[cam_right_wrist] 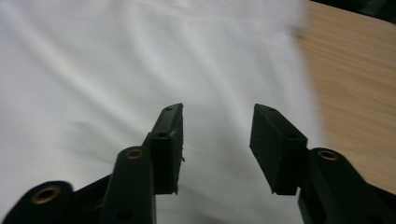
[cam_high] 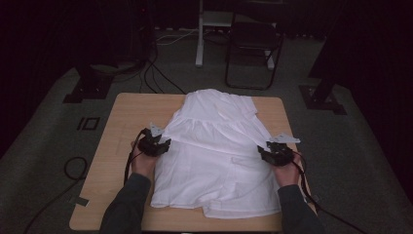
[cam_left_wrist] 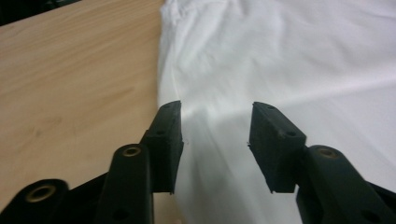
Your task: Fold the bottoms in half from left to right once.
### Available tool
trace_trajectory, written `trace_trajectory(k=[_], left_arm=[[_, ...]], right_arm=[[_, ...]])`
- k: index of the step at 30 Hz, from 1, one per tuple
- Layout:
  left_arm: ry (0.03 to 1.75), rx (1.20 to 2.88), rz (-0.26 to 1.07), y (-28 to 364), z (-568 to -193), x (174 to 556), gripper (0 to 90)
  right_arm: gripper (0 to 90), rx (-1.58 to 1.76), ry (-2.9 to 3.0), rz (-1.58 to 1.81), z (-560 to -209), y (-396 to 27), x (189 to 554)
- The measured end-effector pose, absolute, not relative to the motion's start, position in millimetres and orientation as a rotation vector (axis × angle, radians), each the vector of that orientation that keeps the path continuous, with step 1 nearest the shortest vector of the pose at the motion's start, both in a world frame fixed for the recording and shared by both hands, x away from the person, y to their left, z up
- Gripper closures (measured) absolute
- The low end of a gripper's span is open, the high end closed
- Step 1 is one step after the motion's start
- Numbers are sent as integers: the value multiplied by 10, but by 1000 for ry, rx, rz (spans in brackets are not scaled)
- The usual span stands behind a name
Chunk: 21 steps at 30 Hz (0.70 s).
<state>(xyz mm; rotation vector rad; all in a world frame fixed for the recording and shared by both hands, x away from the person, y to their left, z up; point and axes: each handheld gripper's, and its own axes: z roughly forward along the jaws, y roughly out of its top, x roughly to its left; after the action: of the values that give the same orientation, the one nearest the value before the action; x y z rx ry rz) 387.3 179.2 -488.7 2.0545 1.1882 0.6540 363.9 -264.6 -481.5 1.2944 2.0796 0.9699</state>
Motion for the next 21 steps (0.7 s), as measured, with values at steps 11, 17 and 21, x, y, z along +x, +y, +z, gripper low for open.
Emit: trace_trajectory(k=[11, 17, 21], left_arm=[[1143, 2120, 546, 1975, -4956, 3217, 461], [1102, 2101, 529, 1960, -4942, 3136, 463], [1108, 2095, 524, 1976, -4928, 3136, 463]], right_arm=[[719, 1148, 2411, 898, -5236, -1874, 3608], [882, 1121, 2331, 1041, -4940, -2351, 3296], [883, 1125, 2228, 1160, -4747, -2946, 2899]])
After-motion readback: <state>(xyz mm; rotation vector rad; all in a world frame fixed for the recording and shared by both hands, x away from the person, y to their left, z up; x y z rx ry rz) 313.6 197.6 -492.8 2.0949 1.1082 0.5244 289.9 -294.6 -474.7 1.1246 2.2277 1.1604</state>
